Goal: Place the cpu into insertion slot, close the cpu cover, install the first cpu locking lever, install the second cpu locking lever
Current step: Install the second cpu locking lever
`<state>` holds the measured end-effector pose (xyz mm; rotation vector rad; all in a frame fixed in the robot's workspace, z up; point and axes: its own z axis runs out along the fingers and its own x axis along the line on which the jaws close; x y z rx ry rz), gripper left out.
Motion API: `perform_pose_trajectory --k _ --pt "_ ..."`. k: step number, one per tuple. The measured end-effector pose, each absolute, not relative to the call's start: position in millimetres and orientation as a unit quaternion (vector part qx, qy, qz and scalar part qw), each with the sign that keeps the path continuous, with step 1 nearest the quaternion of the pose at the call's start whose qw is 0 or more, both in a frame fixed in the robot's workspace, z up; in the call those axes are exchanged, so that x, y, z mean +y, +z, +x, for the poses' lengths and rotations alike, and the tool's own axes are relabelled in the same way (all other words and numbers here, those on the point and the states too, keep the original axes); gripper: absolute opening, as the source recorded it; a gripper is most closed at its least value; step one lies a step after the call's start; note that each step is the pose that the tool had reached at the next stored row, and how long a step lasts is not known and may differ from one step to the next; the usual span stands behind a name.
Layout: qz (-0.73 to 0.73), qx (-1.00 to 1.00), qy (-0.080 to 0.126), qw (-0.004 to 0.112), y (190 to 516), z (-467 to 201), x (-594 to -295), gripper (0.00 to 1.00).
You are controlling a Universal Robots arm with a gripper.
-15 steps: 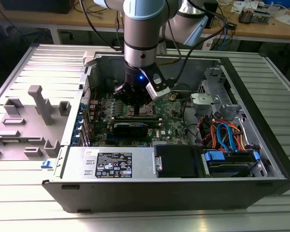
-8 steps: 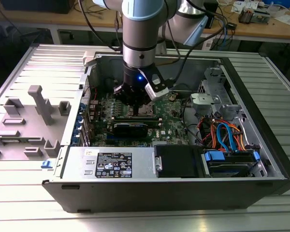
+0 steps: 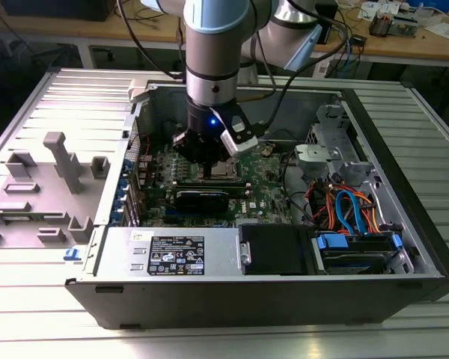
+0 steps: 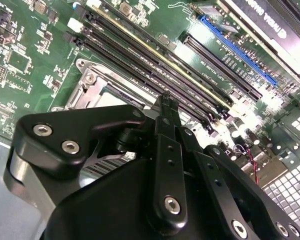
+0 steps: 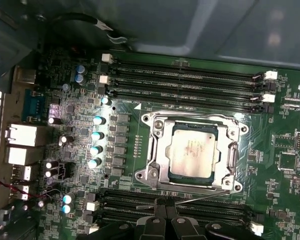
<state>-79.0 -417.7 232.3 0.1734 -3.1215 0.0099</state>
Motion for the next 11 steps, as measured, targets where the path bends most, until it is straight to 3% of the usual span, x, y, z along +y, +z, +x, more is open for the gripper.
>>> perform_pose_trajectory --k 11 --pt "0.063 -0.998 -0.009 0.007 230.7 -85.2 -422.6 0.11"
